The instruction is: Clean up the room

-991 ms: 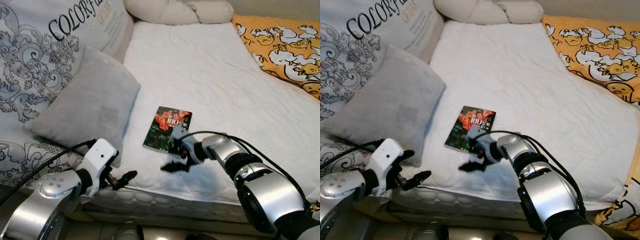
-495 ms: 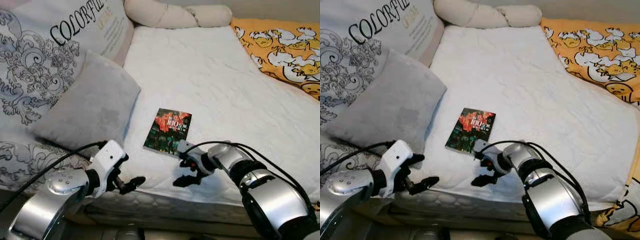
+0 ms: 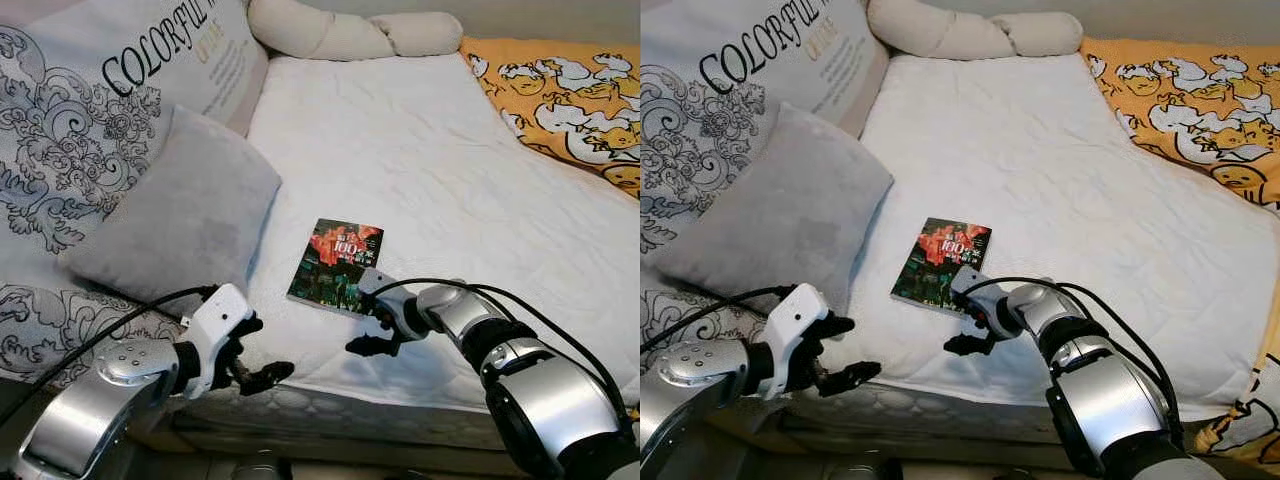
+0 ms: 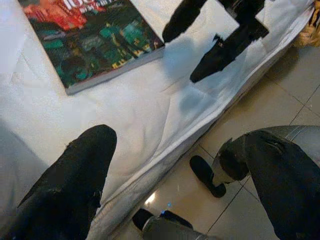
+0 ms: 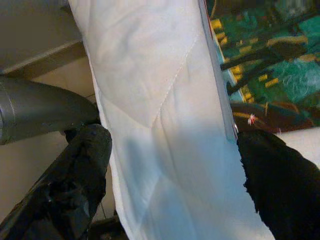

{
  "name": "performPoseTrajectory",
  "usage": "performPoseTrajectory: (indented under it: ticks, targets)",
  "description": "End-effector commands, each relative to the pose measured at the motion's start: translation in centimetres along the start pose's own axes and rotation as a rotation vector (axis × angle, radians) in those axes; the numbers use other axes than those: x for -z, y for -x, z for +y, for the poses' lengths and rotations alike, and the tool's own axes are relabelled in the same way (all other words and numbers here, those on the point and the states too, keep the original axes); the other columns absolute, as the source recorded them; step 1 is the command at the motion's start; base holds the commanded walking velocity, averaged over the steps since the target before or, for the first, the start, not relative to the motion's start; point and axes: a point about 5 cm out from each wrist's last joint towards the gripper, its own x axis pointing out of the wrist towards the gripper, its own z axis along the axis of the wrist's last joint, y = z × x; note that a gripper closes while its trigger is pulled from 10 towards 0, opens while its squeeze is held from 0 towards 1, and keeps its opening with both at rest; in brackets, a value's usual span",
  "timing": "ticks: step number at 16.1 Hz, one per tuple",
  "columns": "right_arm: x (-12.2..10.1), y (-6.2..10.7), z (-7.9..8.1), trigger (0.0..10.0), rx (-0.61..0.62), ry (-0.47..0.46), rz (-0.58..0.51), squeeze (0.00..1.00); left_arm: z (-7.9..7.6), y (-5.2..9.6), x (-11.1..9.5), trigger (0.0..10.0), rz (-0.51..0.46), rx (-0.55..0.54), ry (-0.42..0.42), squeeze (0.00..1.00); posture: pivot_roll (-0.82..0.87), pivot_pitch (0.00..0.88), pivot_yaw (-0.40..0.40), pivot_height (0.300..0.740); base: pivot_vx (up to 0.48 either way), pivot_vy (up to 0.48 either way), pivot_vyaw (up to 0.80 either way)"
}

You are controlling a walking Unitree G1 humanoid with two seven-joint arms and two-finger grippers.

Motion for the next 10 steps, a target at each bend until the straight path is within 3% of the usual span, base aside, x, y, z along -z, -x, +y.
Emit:
performPoseTrajectory:
  ticks: [1,3,6,10]
  targets:
    - [-0.7,0.2,0.0,10.0,-0.032,0.003,-0.047,0.00,0.4,0.3,0.0,10.0,-0.002,-0.008,-0.011,0.00,0.12,0.000,0.055,0.740,0.000,0.000,0.00]
    - [-0.9,0.1,0.7,10.0,-0.143,-0.016,-0.065,0.00,0.4,0.1,-0.2,10.0,-0.006,-0.010,-0.010,0.00,0.12,0.000,0.048,0.740,0.000,0.000,0.00]
    - [-0.8,-1.1,1.2,10.0,-0.066,-0.005,-0.048,0.00,0.3,0.0,-0.6,10.0,-0.009,-0.009,-0.016,0.00,0.13,0.000,0.043,0.740,0.000,0.000,0.00]
    - [-0.5,-2.8,2.2,10.0,0.035,-0.058,-0.046,0.00,0.5,0.2,-0.8,10.0,0.002,-0.012,-0.022,0.00,0.16,0.006,0.048,0.740,0.000,0.000,0.00]
